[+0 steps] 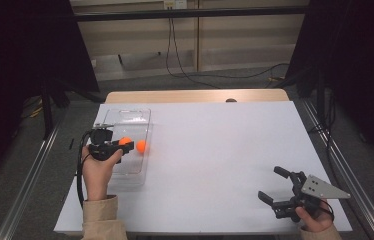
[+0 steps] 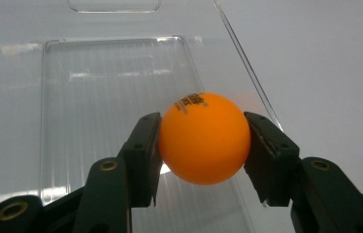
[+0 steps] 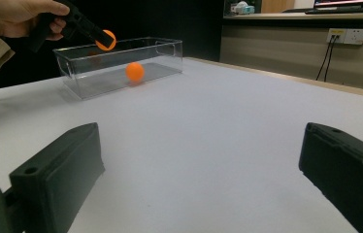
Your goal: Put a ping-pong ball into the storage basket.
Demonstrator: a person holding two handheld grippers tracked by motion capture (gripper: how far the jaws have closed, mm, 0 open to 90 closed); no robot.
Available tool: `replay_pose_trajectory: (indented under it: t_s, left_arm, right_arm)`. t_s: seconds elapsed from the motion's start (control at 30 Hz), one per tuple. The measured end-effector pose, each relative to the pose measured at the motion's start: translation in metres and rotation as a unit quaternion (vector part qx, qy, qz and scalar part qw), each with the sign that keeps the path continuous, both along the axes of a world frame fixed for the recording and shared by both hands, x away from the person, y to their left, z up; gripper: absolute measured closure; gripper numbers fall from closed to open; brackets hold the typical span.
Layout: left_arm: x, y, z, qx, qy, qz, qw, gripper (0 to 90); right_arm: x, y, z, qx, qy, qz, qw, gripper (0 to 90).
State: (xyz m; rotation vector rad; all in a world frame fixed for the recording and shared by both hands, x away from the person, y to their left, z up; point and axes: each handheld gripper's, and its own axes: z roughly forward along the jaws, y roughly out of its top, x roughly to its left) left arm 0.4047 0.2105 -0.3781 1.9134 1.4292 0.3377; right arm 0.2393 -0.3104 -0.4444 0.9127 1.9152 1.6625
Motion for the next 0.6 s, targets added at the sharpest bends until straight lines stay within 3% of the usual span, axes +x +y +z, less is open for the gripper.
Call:
replay_pose_trajectory:
  t_s: [0.6]
  left_arm:
    - [0.0013,0.001,-0.005,0.009,0.006,0.009,0.9999,50.8]
  right_arm:
    - [0.0002,-0.0002,0.0,-0.001,-0.001,0.0,1.0,1.8]
